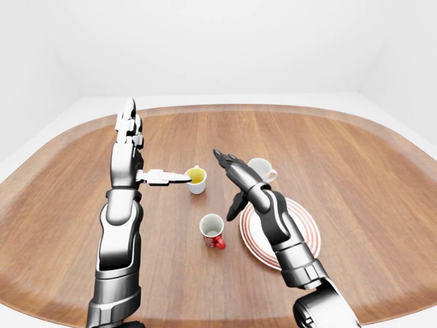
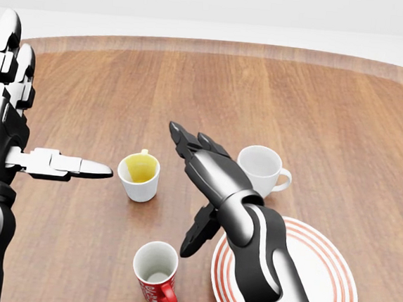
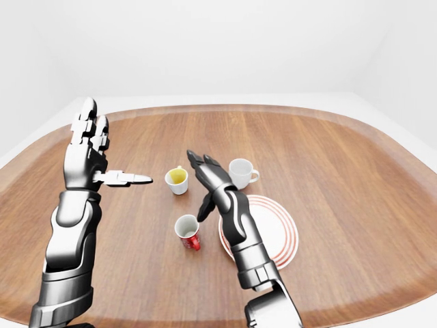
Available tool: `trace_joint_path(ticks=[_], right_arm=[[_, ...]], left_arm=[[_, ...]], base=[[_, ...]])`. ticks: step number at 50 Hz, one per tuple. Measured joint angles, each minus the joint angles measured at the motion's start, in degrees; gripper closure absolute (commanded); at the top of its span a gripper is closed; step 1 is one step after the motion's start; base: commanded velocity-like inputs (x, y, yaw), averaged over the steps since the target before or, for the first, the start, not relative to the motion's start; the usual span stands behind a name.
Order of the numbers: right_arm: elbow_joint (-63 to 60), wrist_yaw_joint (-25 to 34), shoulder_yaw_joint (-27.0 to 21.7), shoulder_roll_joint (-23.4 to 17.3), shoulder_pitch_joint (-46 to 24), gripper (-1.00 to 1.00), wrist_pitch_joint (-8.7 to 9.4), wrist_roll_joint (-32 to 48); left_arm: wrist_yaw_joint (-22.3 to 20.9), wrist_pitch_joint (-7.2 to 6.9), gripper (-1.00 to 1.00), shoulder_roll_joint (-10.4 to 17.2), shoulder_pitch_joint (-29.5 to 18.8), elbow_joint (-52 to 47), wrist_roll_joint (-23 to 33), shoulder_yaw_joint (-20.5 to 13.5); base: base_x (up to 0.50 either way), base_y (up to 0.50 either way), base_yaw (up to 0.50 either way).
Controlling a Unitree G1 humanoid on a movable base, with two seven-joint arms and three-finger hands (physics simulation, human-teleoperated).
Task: Pick up the red mug and put it on the plate
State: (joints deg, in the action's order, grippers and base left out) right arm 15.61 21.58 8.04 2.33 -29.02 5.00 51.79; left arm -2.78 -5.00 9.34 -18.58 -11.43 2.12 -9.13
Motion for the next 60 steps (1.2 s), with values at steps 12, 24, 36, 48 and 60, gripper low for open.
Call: trace_joint_path(ticks=[12,24,36,48,60], right_arm=[[6.45,-2.56,0.97,1.38,-0.39,-1.00,0.00,2.20],[12.61,-5.43,1.78,2.64,-0.70,-1.00,0.00,3.56],[16.09,-6.88,3.02,4.52,-0.72,-1.00,0.00,5.30],[19.99,-8.43,3.86,6.34,-1.43,-1.00,0.00,6.23],[26.88,-11.69,3.82,7.40,-3.33,-1.00,0.00,5.76]], left_arm=[[-0.03,0.00,-1.00,0.02,0.24,-0.03,-0.09,-0.13],[-0.11,0.00,-1.00,0.01,0.71,-0.43,-0.21,-0.26],[-0.21,0.00,-1.00,-0.02,1.23,-0.94,-0.38,-0.44],[-0.27,0.00,-1.00,-0.01,1.48,-1.16,-0.51,-0.54],[-0.33,0.00,-1.00,0.02,1.52,-1.09,-0.49,-0.54]], base=[[0.00,0.00,0.00],[0.00,0.00,0.00],[0.00,0.00,0.00],[0.00,0.00,0.00],[0.00,0.00,0.00]])
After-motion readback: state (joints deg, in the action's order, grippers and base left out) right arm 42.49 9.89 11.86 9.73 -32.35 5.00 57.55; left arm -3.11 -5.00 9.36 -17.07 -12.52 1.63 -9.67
